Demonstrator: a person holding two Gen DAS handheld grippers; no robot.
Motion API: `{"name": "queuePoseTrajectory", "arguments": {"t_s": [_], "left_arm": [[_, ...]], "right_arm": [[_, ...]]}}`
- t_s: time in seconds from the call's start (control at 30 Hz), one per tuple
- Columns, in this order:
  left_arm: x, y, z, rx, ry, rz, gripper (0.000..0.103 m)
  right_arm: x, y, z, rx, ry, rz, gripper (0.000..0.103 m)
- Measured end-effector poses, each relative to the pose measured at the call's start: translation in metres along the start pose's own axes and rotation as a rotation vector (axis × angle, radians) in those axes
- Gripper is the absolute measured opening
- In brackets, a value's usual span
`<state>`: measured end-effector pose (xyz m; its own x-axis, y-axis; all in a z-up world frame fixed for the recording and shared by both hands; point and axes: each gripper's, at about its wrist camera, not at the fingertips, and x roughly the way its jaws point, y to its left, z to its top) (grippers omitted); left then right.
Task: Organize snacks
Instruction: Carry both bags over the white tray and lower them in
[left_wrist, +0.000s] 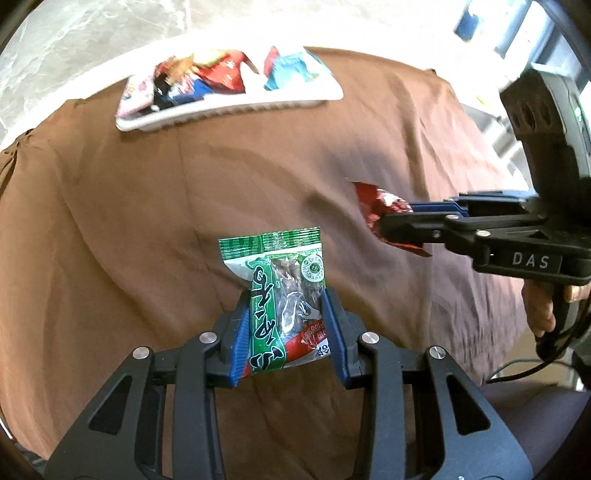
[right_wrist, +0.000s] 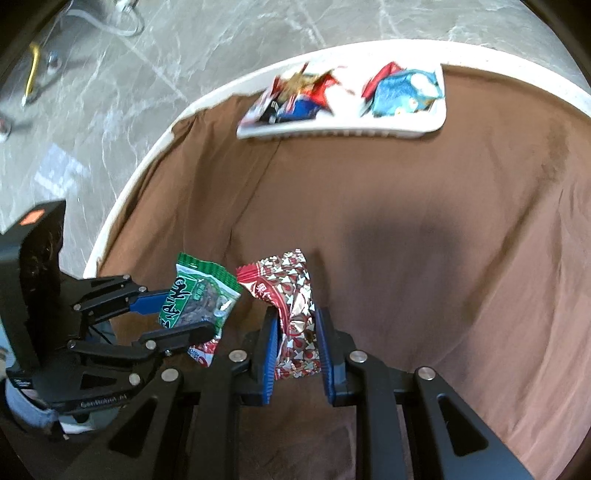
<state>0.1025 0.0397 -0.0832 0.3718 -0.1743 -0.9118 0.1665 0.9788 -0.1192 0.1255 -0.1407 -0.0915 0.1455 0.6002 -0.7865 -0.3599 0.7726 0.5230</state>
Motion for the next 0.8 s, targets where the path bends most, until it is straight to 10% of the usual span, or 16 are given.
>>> {"name": "queuePoseTrajectory", "arguments": {"t_s": [0.8], "left_arm": [[0.033,0.113,0.237,-0.074,-0.149,-0.028,0.034]], "right_arm": [[0.010,-0.069,0.197,0.158,-0.205,-0.093,0.022]]}}
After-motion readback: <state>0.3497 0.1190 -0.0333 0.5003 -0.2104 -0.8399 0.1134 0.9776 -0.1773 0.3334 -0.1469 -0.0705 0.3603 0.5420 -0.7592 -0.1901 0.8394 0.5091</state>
